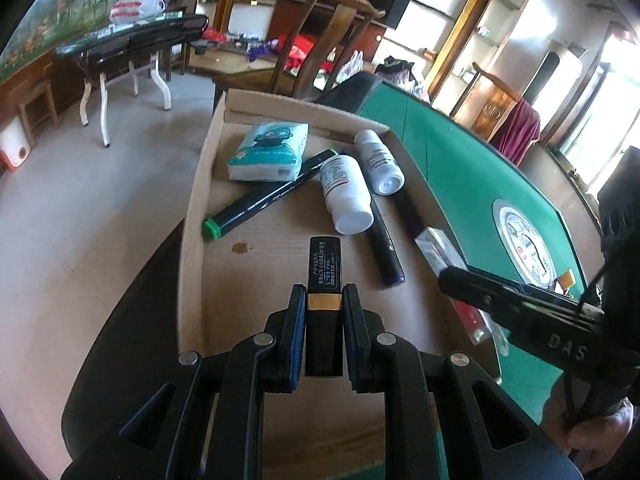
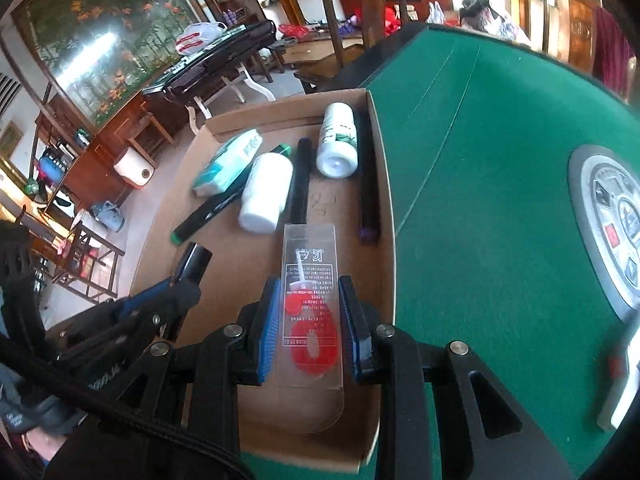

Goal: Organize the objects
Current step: 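Carry tube and clear packet into cardboard box and open both tools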

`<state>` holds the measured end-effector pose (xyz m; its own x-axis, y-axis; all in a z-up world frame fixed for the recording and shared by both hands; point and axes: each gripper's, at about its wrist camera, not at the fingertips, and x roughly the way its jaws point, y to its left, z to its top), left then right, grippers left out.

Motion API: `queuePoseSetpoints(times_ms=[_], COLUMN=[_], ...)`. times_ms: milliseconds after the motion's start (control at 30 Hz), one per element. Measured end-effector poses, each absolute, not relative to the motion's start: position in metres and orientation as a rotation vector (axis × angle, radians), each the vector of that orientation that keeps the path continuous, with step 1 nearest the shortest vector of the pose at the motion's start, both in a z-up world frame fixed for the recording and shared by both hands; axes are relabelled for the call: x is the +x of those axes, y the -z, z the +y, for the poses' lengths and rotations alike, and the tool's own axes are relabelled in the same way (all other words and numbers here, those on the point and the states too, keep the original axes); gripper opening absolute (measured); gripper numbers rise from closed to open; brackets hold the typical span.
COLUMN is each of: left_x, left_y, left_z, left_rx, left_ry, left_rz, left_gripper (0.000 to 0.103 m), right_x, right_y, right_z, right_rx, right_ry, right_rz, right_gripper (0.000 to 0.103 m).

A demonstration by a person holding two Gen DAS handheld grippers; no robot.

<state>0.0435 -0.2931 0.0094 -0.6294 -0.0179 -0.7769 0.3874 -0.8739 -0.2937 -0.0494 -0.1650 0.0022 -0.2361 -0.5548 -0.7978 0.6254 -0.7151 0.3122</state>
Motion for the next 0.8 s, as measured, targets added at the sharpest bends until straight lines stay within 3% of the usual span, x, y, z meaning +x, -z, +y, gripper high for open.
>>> queuePoseSetpoints(times_ms=[800], left_x=[0.011], left_y=[0.006], left_z=[-0.300], left_rx=[1.301], left_ry=[2.486], left_rz=[0.672], left_gripper=[0.015], right_x=[-0.081], right_y=[0.015], right_z=[-0.191], right_rx=[1.301], right_ry=[2.046], right_rz=[0.127], right_gripper=[0.026])
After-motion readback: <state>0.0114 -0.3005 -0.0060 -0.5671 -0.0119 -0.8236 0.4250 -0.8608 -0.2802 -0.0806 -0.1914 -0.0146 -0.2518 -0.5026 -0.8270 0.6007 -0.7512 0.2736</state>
